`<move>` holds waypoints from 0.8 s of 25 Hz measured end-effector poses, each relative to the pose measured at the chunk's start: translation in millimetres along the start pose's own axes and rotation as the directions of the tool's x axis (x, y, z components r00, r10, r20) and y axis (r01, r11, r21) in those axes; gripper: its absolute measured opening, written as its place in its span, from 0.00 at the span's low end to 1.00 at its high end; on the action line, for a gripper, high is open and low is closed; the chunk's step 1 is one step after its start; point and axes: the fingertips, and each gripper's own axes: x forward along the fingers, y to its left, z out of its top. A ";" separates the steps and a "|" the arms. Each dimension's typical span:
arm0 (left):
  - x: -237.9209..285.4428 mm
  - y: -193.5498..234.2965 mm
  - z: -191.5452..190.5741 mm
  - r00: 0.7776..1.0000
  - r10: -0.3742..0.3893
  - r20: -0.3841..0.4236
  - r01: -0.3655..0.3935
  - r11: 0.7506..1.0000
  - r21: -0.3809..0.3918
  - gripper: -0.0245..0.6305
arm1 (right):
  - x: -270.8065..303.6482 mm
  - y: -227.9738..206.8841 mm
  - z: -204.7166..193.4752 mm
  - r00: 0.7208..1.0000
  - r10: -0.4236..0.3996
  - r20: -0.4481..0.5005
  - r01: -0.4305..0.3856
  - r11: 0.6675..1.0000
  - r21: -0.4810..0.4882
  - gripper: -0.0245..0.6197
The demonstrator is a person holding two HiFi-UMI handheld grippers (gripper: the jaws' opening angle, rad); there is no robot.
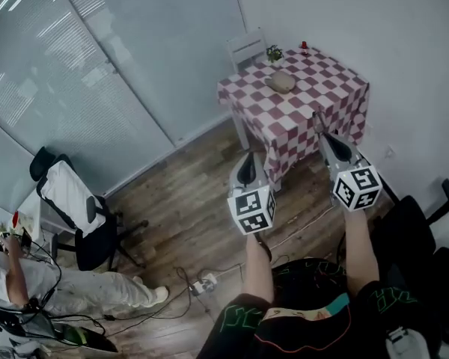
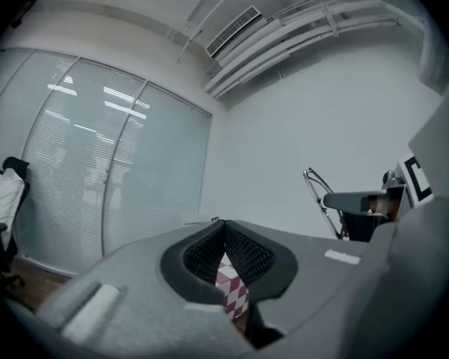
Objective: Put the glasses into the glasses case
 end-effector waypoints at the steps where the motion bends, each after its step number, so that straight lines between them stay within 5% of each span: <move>1: -0.2 0.1 -1.1 1.000 -0.016 0.003 0.016 1.000 -0.012 0.05 | 1.4 0.5 -1.4 1.000 0.001 -0.004 -0.001 1.000 -0.001 0.07; 20: -14.9 34.8 -11.5 1.000 0.010 0.007 -0.009 0.995 -0.094 0.05 | 21.9 30.3 3.7 0.996 0.071 -0.047 -0.074 0.995 -0.060 0.07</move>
